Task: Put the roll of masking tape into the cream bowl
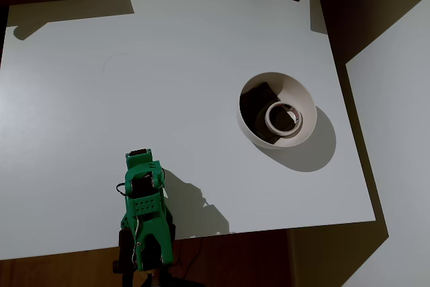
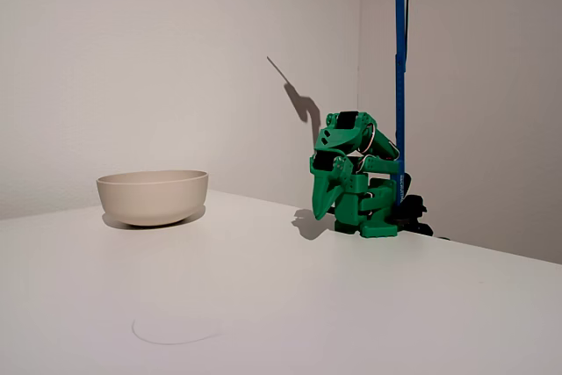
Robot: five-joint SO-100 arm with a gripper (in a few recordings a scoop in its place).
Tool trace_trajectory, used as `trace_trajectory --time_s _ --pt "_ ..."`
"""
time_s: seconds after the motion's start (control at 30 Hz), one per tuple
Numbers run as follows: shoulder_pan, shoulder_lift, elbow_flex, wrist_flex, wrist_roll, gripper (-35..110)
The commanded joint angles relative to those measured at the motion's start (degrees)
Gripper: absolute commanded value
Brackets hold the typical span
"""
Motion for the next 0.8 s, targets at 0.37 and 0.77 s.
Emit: trace_trajectory --time_s 0.37,0.77 --pt "2.7 0.2 -2.5 0.8 3.2 -8" --pt "2.7 0.2 -2.5 0.8 3.2 -8"
